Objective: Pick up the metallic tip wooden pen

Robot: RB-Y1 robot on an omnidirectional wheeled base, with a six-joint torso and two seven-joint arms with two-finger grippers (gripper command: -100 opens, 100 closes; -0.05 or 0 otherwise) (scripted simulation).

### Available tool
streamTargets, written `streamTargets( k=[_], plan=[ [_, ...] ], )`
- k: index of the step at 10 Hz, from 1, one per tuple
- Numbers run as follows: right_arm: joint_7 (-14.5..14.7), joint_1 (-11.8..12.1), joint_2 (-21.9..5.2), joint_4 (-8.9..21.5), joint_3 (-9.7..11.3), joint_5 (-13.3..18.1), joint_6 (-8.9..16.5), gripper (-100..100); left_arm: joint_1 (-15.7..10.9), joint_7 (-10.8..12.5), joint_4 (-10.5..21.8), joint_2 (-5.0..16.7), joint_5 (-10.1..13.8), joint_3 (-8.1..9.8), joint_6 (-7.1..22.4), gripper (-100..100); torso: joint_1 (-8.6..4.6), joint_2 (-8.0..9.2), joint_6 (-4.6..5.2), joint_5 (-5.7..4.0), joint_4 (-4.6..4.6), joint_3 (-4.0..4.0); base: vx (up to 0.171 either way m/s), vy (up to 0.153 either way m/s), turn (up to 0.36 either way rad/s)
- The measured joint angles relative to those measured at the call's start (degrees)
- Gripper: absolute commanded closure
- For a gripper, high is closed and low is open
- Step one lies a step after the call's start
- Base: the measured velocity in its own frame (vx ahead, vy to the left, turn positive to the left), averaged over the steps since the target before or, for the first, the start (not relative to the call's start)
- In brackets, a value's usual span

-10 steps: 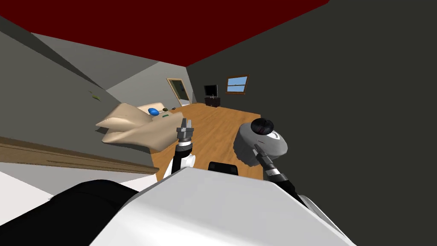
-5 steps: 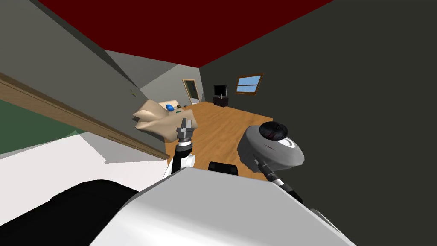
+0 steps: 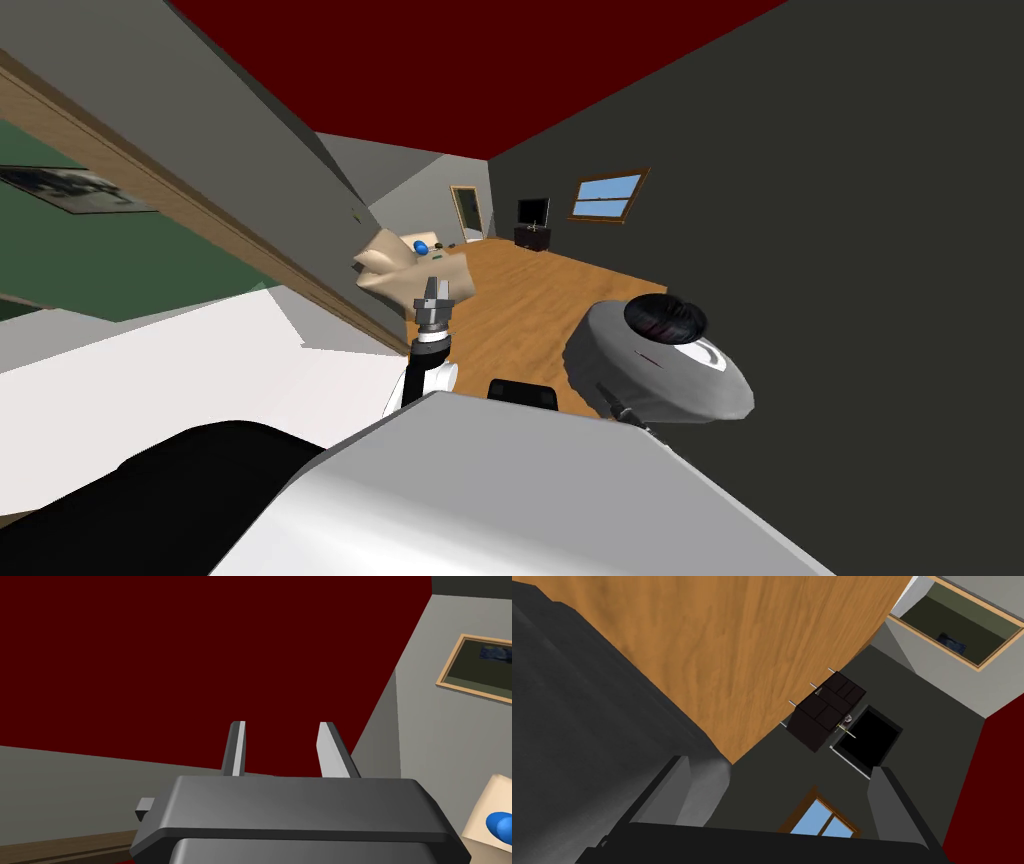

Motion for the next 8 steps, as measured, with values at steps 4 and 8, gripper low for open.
streamTargets(
  k=[4,8],
  plan=[
    [2.81,3.04,-6.34,5.46,2.28,2.17,0.09,-100,-0.01,0.00,0.00,0.00,0.00,0.00,0.00,0,-0.08,-0.09,-0.04,-0.02,-0.02,-0.05,0.013,-0.053,0.294],
    [5.17,3.96,-10.63,10.31,4.43,3.85,0.33,-100,0.00,0.00,0.00,0.01,0.00,0.00,0.00,0,-0.11,-0.16,-0.02,-0.02,-0.03,-0.09,0.028,-0.068,0.285]
  ],
)
